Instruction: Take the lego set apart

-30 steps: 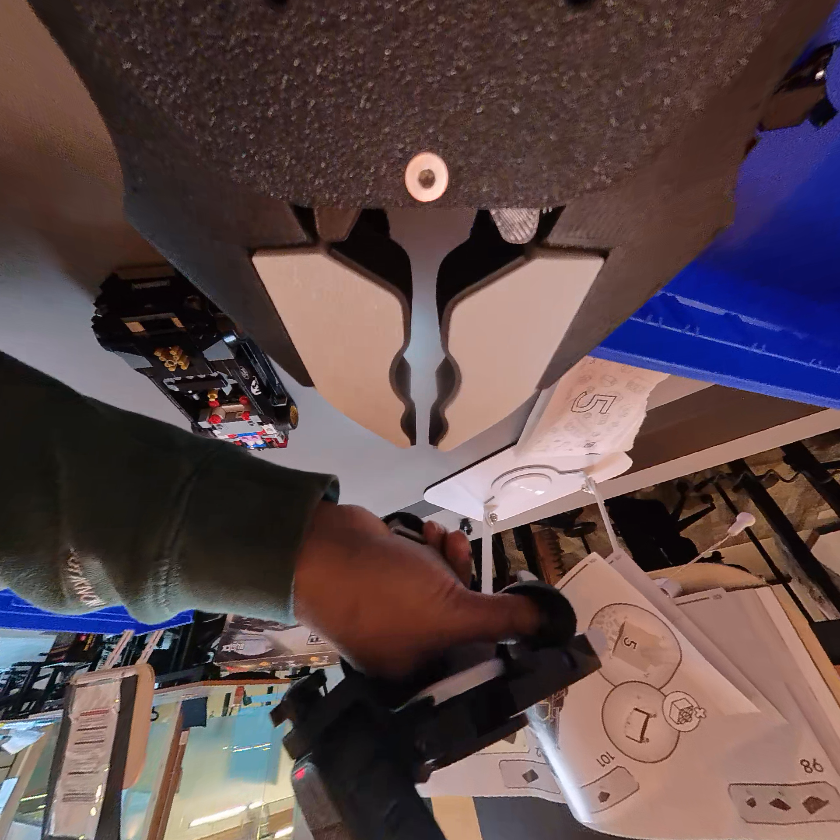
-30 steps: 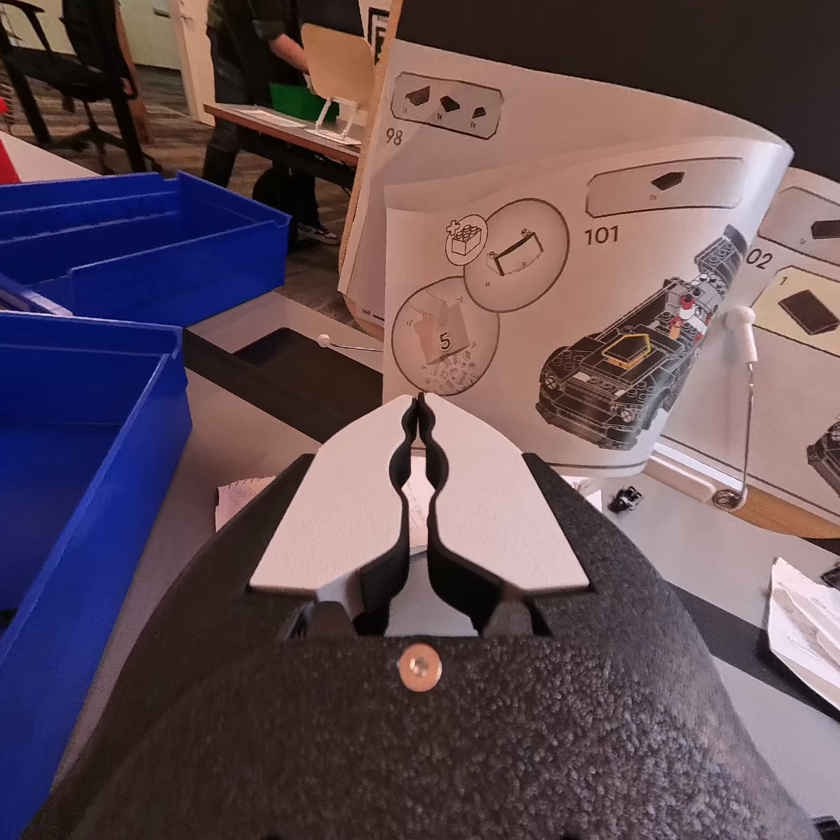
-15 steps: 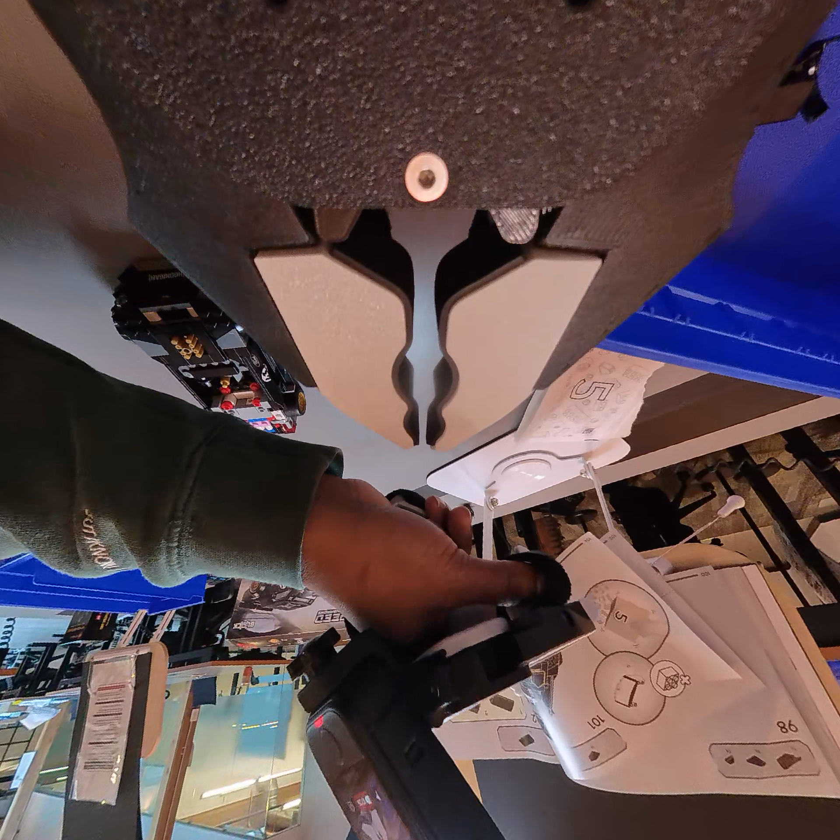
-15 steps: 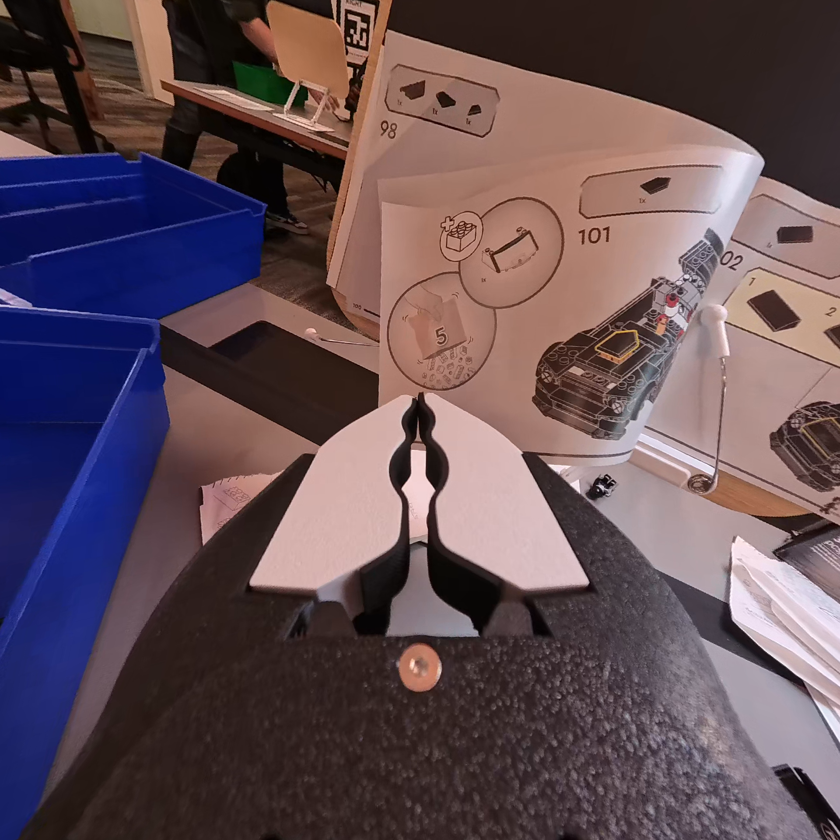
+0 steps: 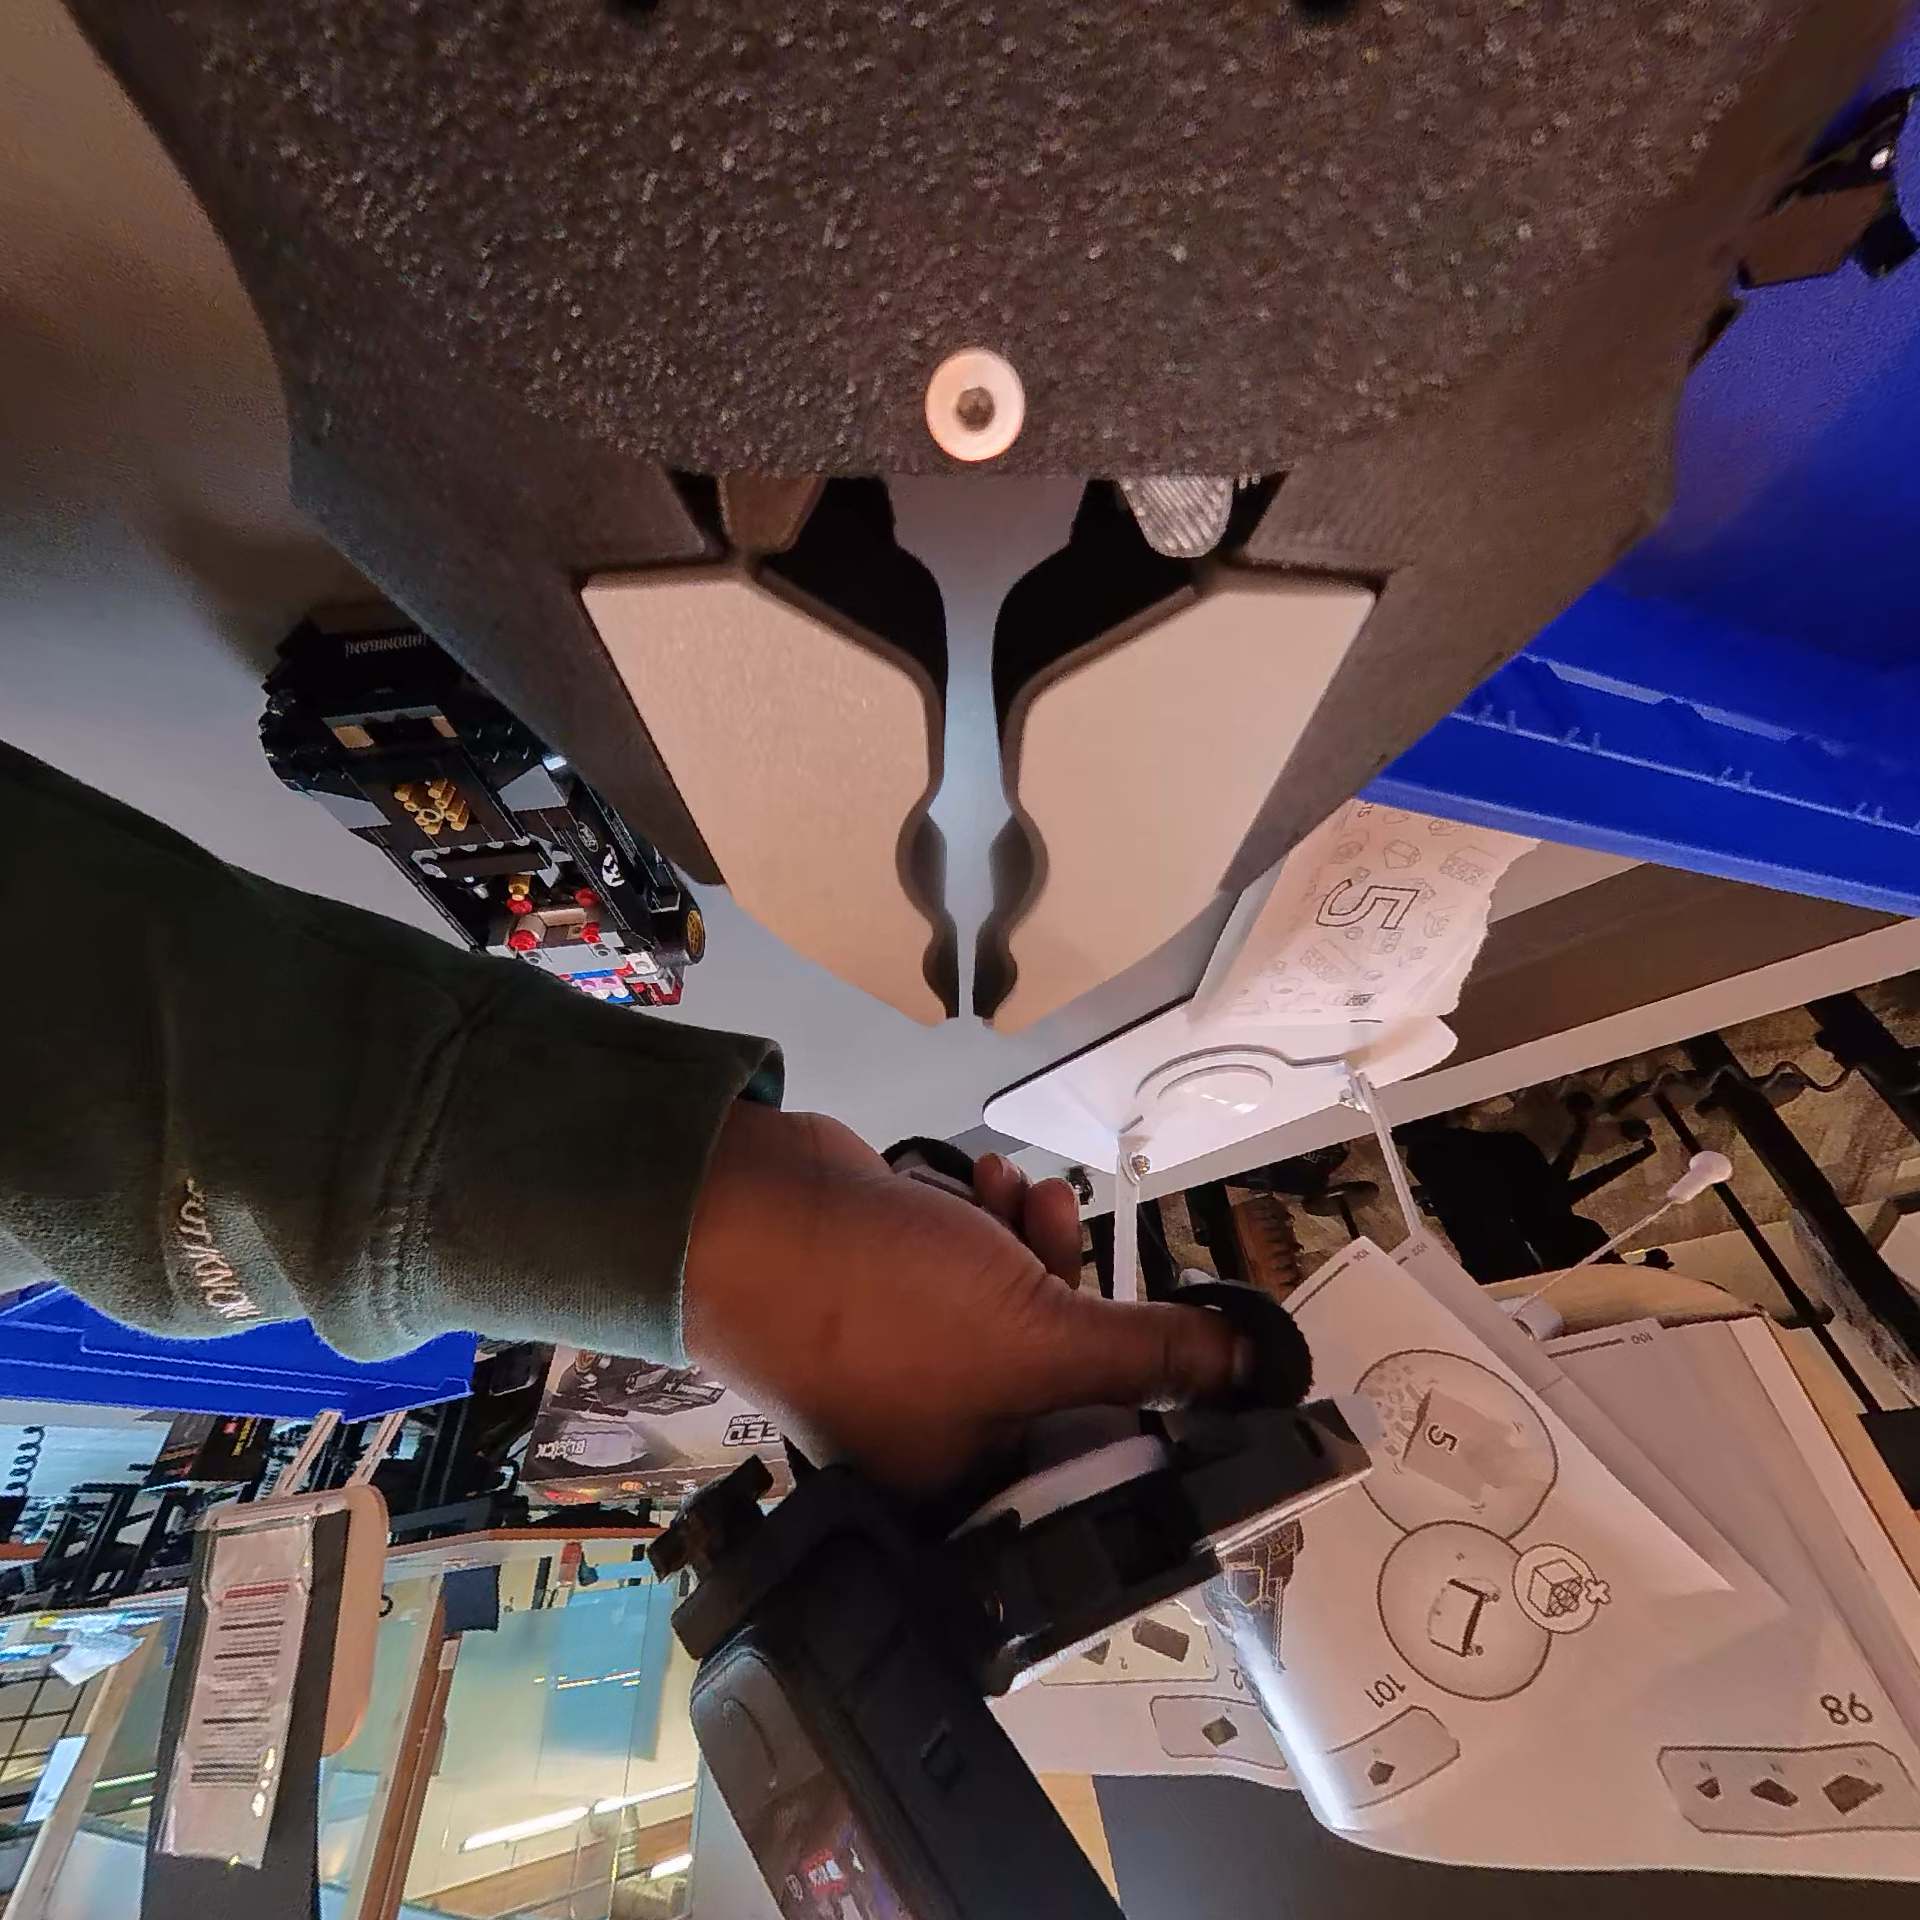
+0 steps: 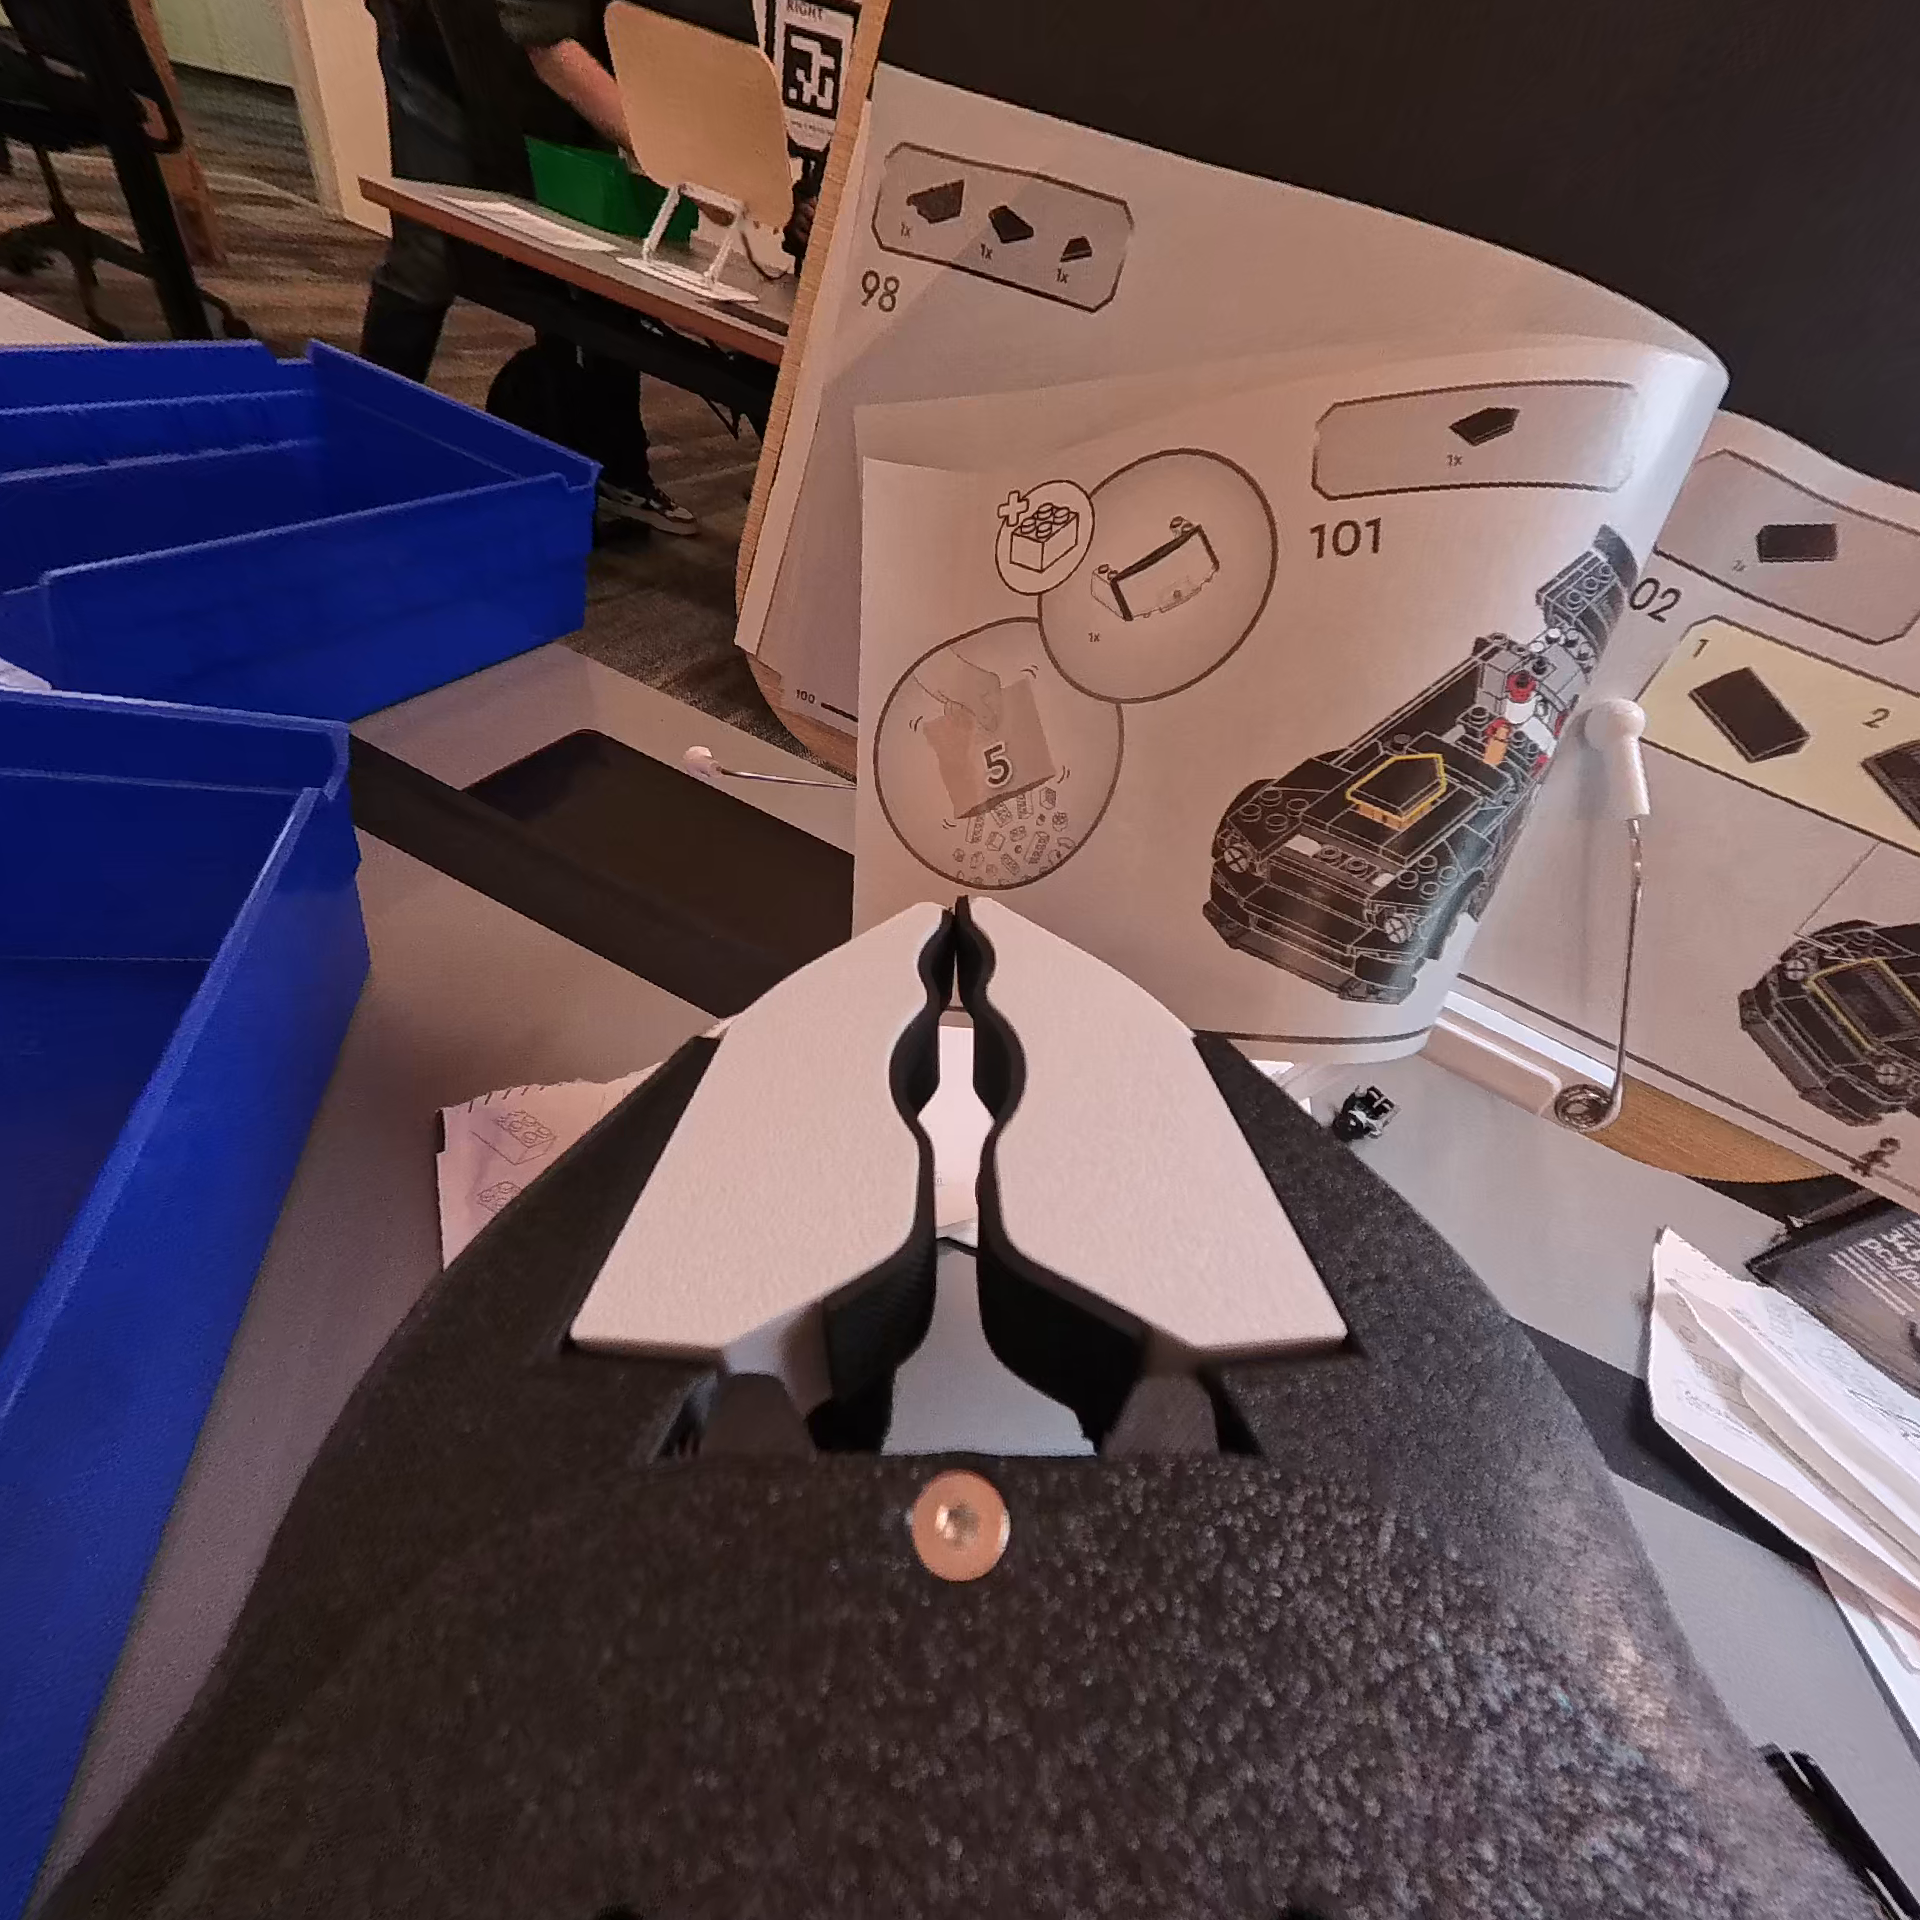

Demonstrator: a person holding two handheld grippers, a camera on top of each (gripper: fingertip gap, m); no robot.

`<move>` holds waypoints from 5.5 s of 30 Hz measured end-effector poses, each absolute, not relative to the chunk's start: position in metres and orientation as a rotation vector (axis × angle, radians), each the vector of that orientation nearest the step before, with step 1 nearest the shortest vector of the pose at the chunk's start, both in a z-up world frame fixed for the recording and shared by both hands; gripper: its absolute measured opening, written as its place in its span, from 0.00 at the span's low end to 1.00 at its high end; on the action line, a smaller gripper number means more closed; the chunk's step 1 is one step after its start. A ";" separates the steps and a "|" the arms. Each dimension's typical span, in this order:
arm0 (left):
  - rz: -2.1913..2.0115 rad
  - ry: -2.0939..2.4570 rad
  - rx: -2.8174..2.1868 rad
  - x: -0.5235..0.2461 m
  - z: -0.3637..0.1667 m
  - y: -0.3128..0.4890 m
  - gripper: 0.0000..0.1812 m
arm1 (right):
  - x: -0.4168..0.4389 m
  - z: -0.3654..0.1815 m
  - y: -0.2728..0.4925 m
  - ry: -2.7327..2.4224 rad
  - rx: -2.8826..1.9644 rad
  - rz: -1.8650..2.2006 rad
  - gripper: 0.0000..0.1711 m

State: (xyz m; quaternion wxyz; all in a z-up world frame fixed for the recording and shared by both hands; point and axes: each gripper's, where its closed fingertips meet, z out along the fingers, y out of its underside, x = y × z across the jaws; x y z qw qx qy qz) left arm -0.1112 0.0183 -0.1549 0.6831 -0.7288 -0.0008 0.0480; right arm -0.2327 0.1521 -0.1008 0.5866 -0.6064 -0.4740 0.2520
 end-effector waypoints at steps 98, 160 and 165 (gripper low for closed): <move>-0.555 0.502 -1.693 -0.011 -0.164 0.002 0.00 | 0.072 -0.153 0.091 -1.598 -1.220 1.672 0.09; -1.115 1.013 -1.853 0.127 -0.215 -0.074 0.08 | 0.158 -0.259 -0.088 -2.906 -1.249 1.289 0.24; -1.233 0.858 -1.848 0.134 -0.206 -0.065 0.02 | 0.166 -0.265 -0.085 -2.960 -1.158 1.125 0.11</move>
